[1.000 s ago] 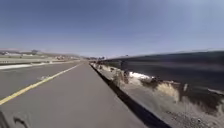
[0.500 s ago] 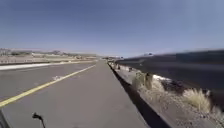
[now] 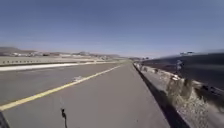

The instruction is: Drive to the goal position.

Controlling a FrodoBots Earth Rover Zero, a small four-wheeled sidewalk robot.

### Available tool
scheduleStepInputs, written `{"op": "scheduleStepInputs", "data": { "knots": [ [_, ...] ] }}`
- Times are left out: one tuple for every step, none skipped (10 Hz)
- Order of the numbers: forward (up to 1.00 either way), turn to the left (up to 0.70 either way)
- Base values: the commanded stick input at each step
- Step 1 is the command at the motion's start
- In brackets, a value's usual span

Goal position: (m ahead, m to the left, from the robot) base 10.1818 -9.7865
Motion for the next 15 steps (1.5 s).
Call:
{"op": "scheduleStepInputs", "data": {
  "knots": [
    [0.85, 0.00],
    [0.85, 0.00],
    [0.85, 0.00],
    [0.85, -0.02],
    [0.85, -0.19],
    [0.85, -0.34],
    [0.85, -0.34],
    [0.85, -0.21],
    [0.85, -0.11],
    [0.85, -0.01],
    [0.85, 0.00],
    [0.85, 0.00],
    [0.85, 0.00],
    [0.85, 0.00],
    [0.85, 0.00]
  ]
}}
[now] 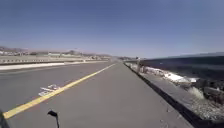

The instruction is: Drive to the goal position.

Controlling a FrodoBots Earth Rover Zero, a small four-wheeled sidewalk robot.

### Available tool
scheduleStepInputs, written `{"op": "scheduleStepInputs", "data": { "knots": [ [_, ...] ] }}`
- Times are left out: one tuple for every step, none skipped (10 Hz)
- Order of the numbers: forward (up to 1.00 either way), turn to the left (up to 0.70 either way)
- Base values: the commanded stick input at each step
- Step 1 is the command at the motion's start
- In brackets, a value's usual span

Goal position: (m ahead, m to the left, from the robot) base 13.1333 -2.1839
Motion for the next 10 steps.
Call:
{"op": "scheduleStepInputs", "data": {
  "knots": [
    [0.85, 0.00],
    [0.85, 0.00],
    [0.85, 0.00],
    [0.85, 0.00],
    [0.85, 0.00],
    [0.85, 0.00],
    [0.85, 0.00],
    [0.85, 0.00],
    [0.85, 0.00],
    [0.85, 0.00]
  ]
}}
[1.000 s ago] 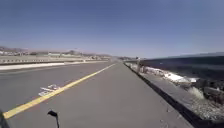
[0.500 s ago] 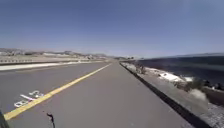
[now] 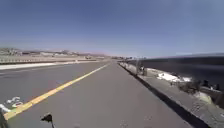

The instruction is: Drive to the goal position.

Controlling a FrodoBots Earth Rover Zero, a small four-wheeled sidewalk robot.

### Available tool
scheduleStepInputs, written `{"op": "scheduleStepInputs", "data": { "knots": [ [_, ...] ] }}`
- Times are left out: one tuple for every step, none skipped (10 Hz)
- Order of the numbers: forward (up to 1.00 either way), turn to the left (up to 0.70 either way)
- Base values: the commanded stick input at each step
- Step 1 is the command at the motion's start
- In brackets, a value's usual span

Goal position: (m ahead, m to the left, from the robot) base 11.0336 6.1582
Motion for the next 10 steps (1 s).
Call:
{"op": "scheduleStepInputs", "data": {
  "knots": [
    [0.85, 0.00],
    [0.85, 0.00],
    [0.85, 0.00],
    [0.85, 0.00],
    [0.85, 0.00],
    [0.85, 0.00],
    [0.85, 0.00],
    [0.85, 0.00],
    [0.85, 0.00],
    [0.85, 0.00]
  ]
}}
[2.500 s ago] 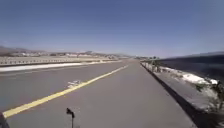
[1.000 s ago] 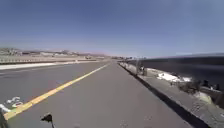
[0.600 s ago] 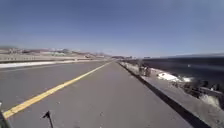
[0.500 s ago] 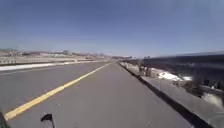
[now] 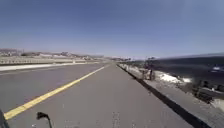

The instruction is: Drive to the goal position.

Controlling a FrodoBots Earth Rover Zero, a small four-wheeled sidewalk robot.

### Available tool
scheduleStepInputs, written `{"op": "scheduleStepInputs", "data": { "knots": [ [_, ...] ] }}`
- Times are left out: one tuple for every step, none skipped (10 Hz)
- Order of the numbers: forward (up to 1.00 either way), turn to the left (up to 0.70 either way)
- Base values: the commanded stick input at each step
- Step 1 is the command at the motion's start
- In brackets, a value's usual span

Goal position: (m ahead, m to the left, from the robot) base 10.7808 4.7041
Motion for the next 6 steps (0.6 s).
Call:
{"op": "scheduleStepInputs", "data": {
  "knots": [
    [0.85, 0.00],
    [0.85, 0.00],
    [0.85, 0.00],
    [0.85, 0.00],
    [0.85, 0.00],
    [0.85, 0.00]
  ]
}}
